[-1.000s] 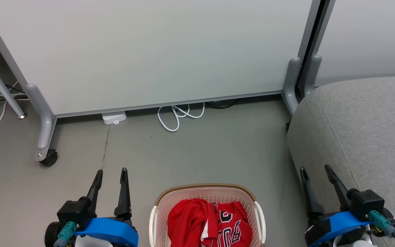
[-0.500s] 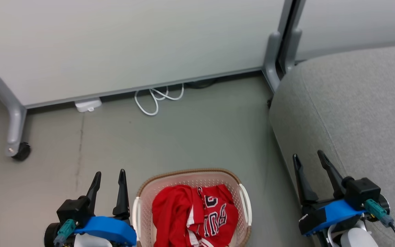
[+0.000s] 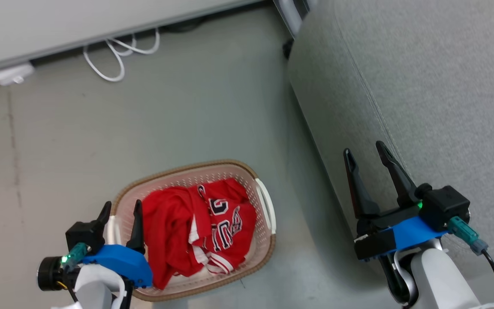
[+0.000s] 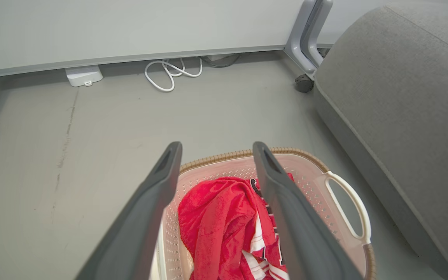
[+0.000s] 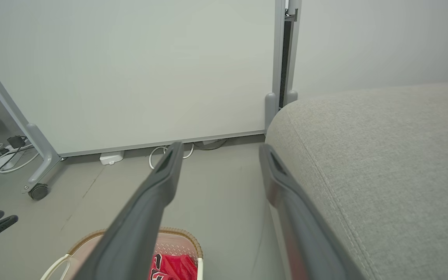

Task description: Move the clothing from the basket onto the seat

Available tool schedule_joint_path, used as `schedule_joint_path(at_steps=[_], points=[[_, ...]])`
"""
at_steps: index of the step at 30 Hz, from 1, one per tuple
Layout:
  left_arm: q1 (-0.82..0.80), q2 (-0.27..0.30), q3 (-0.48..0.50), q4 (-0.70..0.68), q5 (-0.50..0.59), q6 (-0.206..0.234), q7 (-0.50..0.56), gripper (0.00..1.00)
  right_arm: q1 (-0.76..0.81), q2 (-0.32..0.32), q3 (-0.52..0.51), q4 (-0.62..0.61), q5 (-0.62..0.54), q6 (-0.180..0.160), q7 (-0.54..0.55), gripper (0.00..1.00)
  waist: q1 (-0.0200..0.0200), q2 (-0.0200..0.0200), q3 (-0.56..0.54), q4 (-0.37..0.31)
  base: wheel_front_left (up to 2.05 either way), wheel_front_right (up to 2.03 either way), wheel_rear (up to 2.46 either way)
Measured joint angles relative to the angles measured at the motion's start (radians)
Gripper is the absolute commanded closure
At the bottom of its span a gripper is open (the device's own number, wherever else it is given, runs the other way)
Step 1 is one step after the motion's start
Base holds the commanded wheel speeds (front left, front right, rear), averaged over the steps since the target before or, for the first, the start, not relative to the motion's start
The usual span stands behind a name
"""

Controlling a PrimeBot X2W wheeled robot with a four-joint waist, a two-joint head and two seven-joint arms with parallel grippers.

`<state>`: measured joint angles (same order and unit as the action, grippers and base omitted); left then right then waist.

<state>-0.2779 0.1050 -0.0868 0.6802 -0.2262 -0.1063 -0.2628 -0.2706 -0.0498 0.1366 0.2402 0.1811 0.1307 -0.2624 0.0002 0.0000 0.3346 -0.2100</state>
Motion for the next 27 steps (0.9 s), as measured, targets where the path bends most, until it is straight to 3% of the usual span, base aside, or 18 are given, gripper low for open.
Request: schedule_joint_path(at_steps=[15,27], points=[[-0.242,0.073,-0.021,0.327,0.042,0.027,0.003,0.00,-0.054,0.000,0.075,-0.077,0.076,0.000,0.000,0.00,0.0001,0.0000,0.259,-0.137,0.00,0.00,0.00],[-0.380,0.115,-0.014,0.444,0.031,0.071,0.007,0.00,-0.080,-0.001,0.110,-0.126,0.136,0.000,0.000,0.00,0.0000,-0.0001,0.410,-0.192,0.00,0.00,0.00]])
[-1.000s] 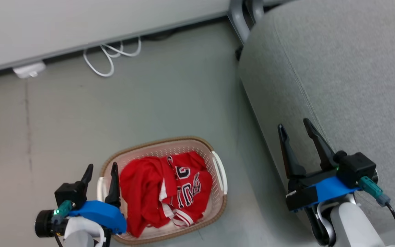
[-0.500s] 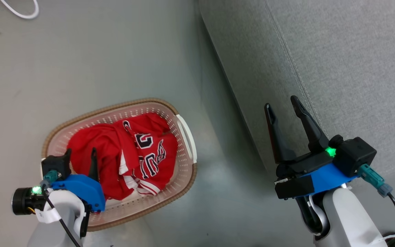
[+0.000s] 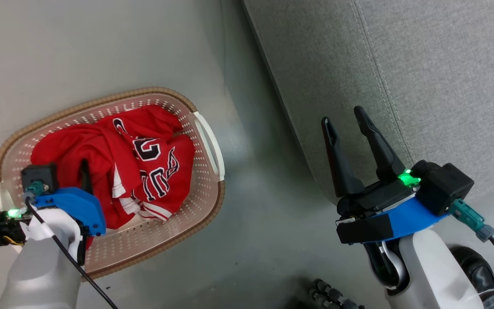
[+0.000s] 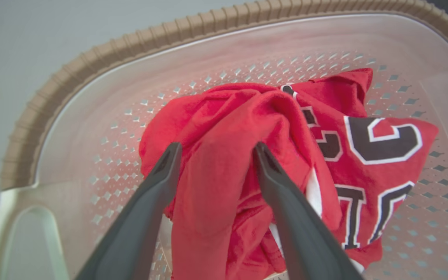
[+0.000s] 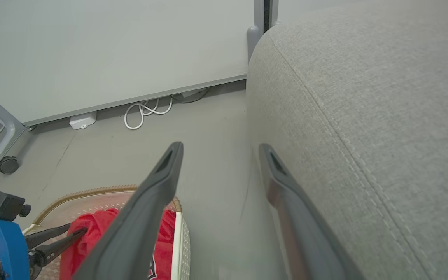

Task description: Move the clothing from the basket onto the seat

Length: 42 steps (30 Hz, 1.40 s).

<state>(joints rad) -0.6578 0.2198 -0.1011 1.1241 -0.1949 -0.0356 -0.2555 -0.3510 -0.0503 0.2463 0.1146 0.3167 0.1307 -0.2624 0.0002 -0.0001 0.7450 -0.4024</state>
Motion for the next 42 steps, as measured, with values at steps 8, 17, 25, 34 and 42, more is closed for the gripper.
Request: schedule_joint_path(at_steps=[8,17,25,34,42], points=[[-0.059,0.031,0.008,0.050,-0.017,0.009,0.028,0.00,-0.006,0.000,0.009,-0.009,0.021,0.000,0.000,0.00,-0.0002,0.0001,0.048,-0.033,0.00,0.00,0.00],[-0.082,0.018,0.002,0.098,-0.039,-0.008,0.062,0.96,-0.015,0.000,0.011,-0.012,0.028,0.000,0.000,0.00,-0.0001,0.0000,0.061,-0.041,0.00,0.00,0.00],[-0.098,0.028,-0.007,0.119,-0.051,-0.033,0.061,1.00,-0.025,0.000,0.012,-0.012,0.028,0.000,0.000,0.00,-0.0002,0.0001,0.060,-0.038,0.00,0.00,0.00],[-0.103,0.025,-0.016,0.136,-0.062,-0.044,0.048,1.00,-0.028,0.000,0.015,-0.008,0.028,0.000,0.000,0.00,-0.0002,0.0001,0.045,-0.034,0.00,0.00,0.00],[-0.102,0.009,-0.028,0.146,-0.078,-0.059,0.032,1.00,-0.036,0.000,0.011,0.000,0.012,0.000,0.000,0.00,-0.0002,0.0001,0.011,-0.020,0.00,0.00,0.00]])
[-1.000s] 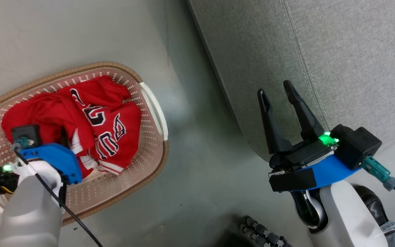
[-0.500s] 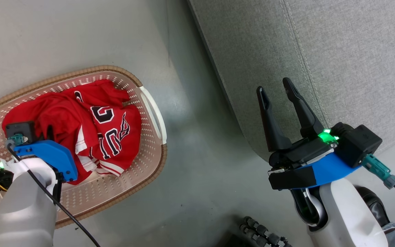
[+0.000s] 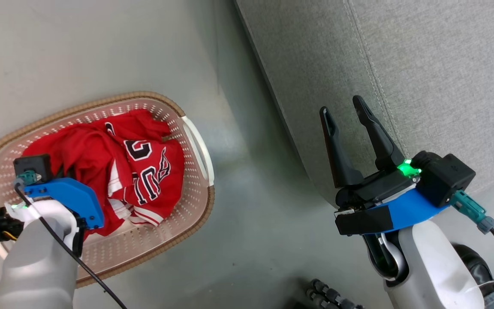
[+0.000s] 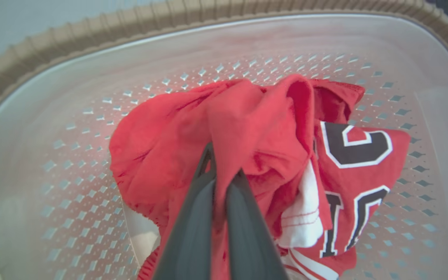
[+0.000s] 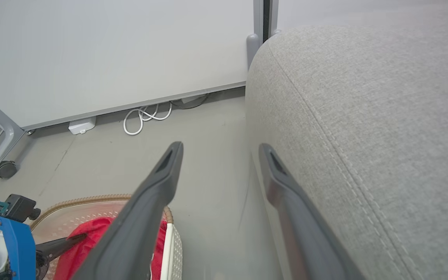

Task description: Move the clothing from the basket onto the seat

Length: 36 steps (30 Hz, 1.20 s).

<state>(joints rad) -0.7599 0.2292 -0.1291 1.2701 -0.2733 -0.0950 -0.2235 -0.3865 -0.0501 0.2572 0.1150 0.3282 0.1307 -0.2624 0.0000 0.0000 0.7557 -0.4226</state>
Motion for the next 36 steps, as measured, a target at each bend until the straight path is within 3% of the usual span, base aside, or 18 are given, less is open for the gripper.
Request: schedule_joint_path(at_steps=[16,24,36], points=[[0.107,-0.104,-0.040,-0.024,-0.043,-0.030,-0.037,1.00,0.025,0.001,-0.017,0.074,-0.055,0.000,0.000,0.00,-0.0002,0.0000,-0.223,0.069,0.00,0.00,0.00],[0.197,-0.167,-0.176,-0.134,-0.081,-0.034,-0.038,1.00,0.088,0.001,-0.047,0.132,-0.100,0.000,0.000,0.00,-0.0003,0.0001,-0.393,0.138,0.00,0.00,0.00],[0.261,-0.178,-0.416,-0.335,-0.240,-0.034,-0.038,1.00,0.186,0.001,-0.078,0.181,-0.131,0.000,0.000,0.00,-0.0003,0.0001,-0.615,0.268,0.00,0.00,0.00]])
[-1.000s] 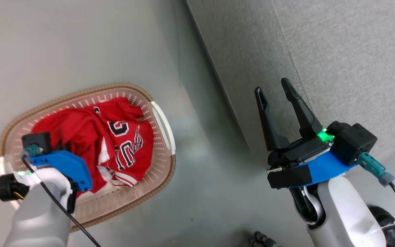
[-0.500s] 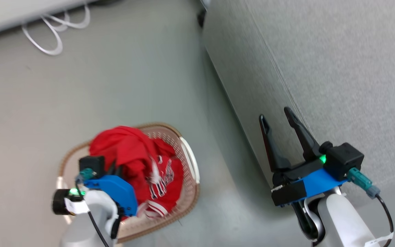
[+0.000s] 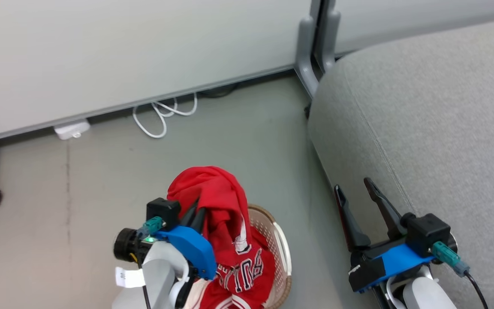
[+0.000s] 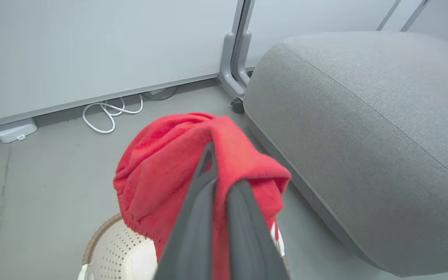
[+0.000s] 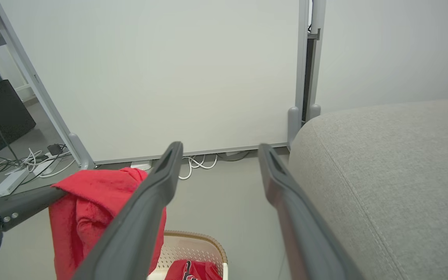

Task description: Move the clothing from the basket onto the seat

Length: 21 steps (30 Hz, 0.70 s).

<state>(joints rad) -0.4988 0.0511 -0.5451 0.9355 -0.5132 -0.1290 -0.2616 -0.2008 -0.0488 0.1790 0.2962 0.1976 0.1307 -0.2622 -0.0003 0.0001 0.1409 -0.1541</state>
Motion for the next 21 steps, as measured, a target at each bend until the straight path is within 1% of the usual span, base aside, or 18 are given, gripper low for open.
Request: schedule_joint_path(at_steps=[4,12,19,21], points=[[-0.007,0.000,-0.074,-0.053,-0.038,0.000,0.000,1.00,0.029,0.000,-0.008,0.006,-0.010,0.000,0.007,0.00,0.0000,0.0000,-0.051,0.042,0.00,0.00,0.00],[-0.083,-0.001,-0.220,-0.123,-0.114,0.000,0.000,1.00,0.059,0.000,-0.026,-0.003,-0.012,0.000,0.026,0.00,0.0000,0.0000,-0.126,0.113,0.00,0.00,0.00],[-0.181,-0.001,-0.332,-0.161,-0.176,0.000,0.008,1.00,0.067,0.000,-0.024,-0.016,-0.013,0.000,0.041,0.00,0.0001,0.0000,-0.156,0.152,0.00,0.00,0.00],[-0.205,-0.001,-0.370,-0.164,-0.186,0.000,0.026,1.00,0.071,0.000,-0.028,-0.016,-0.013,0.000,0.041,0.00,0.0002,0.0000,-0.162,0.160,0.00,0.00,0.00]])
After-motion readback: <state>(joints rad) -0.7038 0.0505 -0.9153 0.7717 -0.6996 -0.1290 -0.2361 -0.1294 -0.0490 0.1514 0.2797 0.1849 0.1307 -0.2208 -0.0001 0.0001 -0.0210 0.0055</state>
